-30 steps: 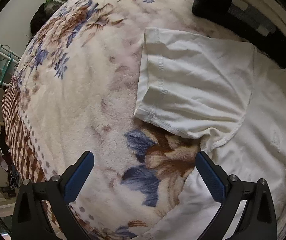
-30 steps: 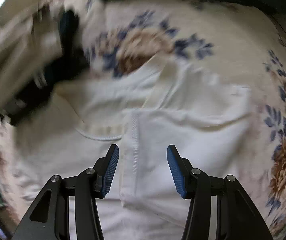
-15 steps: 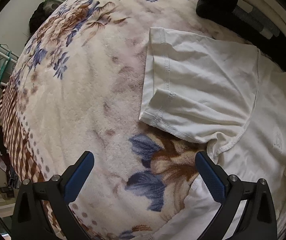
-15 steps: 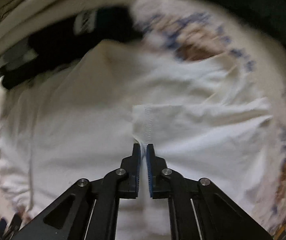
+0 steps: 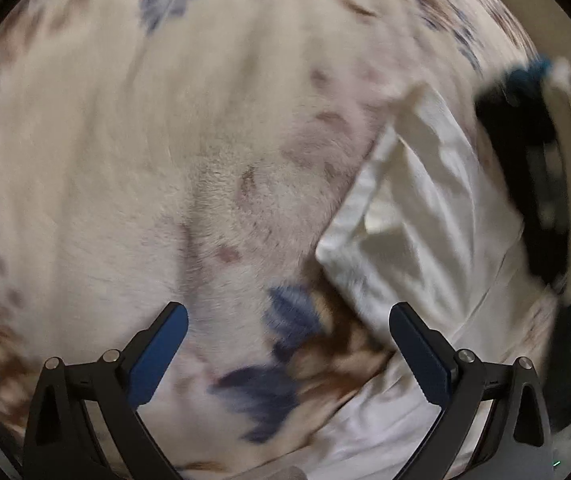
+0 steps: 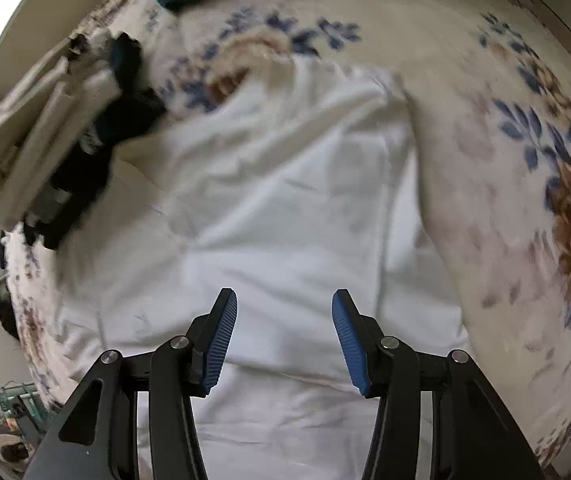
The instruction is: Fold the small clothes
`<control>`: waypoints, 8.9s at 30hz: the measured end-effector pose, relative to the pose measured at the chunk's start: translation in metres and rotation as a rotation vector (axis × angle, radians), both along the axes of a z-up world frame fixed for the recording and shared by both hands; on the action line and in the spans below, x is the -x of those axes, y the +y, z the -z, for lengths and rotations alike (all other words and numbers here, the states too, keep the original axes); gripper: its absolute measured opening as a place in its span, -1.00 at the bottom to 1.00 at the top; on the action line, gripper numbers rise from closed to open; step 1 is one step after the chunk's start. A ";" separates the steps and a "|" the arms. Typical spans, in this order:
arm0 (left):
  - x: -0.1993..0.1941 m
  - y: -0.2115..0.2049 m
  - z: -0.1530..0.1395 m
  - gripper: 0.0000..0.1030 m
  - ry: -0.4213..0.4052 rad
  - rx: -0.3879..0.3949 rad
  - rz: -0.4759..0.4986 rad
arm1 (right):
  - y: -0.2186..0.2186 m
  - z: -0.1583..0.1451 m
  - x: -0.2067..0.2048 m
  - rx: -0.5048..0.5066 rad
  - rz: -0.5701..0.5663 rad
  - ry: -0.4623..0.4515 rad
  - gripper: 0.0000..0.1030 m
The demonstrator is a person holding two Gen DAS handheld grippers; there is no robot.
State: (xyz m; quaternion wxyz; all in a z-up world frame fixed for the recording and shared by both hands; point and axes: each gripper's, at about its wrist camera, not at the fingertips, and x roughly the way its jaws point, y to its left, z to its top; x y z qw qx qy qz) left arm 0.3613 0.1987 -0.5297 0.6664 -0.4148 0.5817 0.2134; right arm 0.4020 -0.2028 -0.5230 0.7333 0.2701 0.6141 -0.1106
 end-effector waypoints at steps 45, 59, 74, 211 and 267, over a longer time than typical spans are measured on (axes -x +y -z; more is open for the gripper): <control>-0.048 -0.211 -0.039 0.64 -0.342 -0.341 0.765 | -0.002 -0.022 -0.096 -0.074 -0.219 -0.007 0.15; -0.056 -0.165 -0.005 0.64 -0.179 -0.354 0.615 | 0.146 0.022 -0.186 0.079 -0.730 -0.024 -0.90; -0.054 -0.162 -0.015 0.64 -0.187 -0.342 0.623 | 0.095 -0.002 -0.166 0.091 -0.501 0.016 -0.60; 0.233 -0.054 -0.084 0.46 -0.045 -0.222 0.427 | 0.138 -0.044 0.172 -0.275 -0.519 0.223 0.47; 0.232 -0.037 -0.052 -0.95 -0.161 0.081 0.701 | 0.155 0.008 0.424 -0.448 0.279 0.232 -0.95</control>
